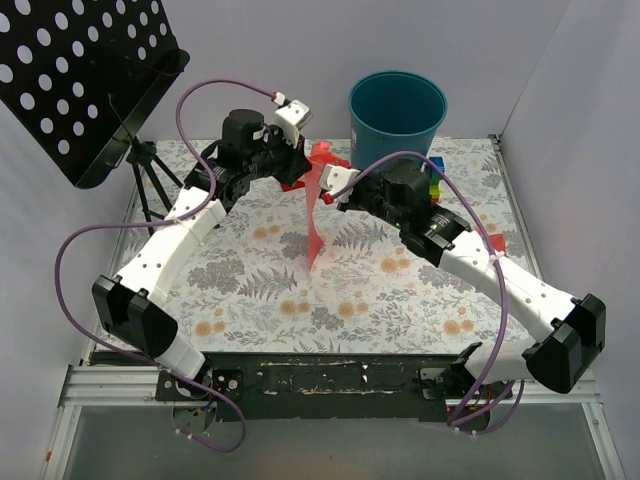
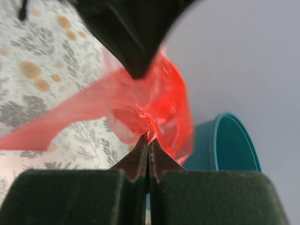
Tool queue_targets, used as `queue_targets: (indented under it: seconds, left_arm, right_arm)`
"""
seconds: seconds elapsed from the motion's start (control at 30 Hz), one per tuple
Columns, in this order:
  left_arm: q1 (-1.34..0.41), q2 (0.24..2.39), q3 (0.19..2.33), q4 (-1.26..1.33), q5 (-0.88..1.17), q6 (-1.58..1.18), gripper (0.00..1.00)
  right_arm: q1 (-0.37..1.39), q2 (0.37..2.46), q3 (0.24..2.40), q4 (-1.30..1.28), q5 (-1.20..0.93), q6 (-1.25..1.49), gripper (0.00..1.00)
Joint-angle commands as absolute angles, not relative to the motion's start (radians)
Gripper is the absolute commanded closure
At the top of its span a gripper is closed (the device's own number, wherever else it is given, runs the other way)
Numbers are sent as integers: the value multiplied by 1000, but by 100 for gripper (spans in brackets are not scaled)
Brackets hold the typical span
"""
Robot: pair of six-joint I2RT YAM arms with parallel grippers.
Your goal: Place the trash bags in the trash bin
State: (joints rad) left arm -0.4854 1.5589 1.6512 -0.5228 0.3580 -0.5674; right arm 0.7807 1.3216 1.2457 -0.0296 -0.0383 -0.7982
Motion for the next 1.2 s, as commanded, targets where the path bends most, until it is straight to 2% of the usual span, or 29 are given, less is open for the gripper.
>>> queue_targets:
  seconds: [0.0, 0.23, 0.27, 0.3, 0.33, 0.37, 0.43, 0.63, 0.97, 1.07, 1.17]
  left_arm:
    - [-476, 1477, 1605, -514, 298, -532, 100]
    - [-469, 1470, 1575, -485, 221, -514, 100]
    - [-469, 1474, 1578, -483, 230, -517, 100]
    - [-469, 1477, 1582, -485, 238, -520, 100]
    - [-469, 1480, 1585, -488, 251, -523, 100]
    - [-469, 1483, 1591, -489, 259, -528, 100]
    - [-469, 1491, 1597, -491, 271, -532, 100]
    - [-469, 1502, 1614, -497, 290, -543, 100]
    - [-469, 1511, 1638, -514, 296, -545, 100]
    - [-469, 1514, 1654, -518, 305, -549, 100]
    - [-469, 1517, 1672, -523, 321, -551, 100]
  right_arm:
    - [717, 1285, 1244, 51, 87, -784, 99]
    - [612, 1304, 1253, -55, 89, -684, 99]
    - [611, 1311, 1264, -70, 95, -666, 94]
    - [611, 1318, 1281, -87, 84, -631, 80]
    - [611, 1315, 1298, -101, 45, -599, 59]
    - [611, 1310, 1311, -113, 8, -577, 48]
    - [611, 1299, 1345, -133, -128, -539, 38]
    - [624, 1336, 1431, -149, -299, -433, 35]
    - [715, 1404, 1457, -63, -336, -465, 34]
    - [748, 1423, 1468, -60, -272, -503, 34]
    - [779, 1446, 1447, 19, -68, -545, 36]
